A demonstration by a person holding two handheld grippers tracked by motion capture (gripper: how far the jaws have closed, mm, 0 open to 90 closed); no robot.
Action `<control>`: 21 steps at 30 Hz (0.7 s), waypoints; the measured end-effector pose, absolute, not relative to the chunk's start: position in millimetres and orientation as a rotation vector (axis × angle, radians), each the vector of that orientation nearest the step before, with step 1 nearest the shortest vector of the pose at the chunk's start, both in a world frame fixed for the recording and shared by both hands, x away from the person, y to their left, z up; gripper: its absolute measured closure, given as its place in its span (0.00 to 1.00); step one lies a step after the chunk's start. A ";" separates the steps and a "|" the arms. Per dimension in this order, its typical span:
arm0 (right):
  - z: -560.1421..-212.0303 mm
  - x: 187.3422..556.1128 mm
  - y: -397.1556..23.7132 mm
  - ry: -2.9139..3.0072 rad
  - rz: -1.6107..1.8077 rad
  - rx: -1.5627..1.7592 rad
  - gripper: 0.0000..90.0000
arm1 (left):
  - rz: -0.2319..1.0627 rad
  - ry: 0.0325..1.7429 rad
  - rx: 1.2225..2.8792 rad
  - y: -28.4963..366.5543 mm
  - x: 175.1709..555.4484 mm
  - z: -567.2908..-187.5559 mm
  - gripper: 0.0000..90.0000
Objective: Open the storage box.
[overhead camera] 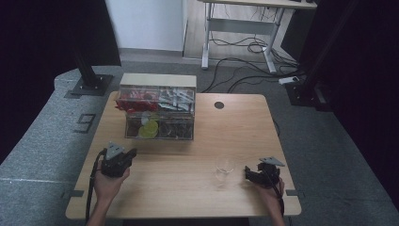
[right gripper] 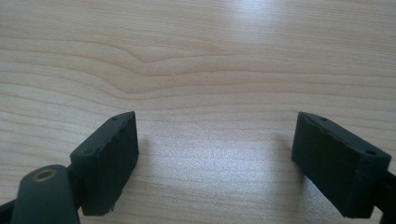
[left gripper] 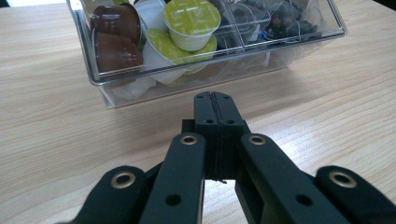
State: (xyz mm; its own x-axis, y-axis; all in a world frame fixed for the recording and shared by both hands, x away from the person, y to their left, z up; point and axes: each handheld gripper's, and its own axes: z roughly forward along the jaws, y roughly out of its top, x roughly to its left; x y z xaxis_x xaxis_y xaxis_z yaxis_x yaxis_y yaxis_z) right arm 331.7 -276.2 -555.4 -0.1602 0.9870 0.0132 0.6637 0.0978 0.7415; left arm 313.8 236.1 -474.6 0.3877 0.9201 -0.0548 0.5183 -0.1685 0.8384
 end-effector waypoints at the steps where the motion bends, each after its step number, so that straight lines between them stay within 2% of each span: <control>1: -555.4 331.7 -276.2 1.883 0.848 1.611 0.17 | 0.610 1.250 1.823 235.9 315.2 -474.3 1.00; 21: -555.2 332.6 -276.3 1.881 0.844 1.615 0.17 | 0.541 1.277 1.846 239.2 350.6 -475.3 1.00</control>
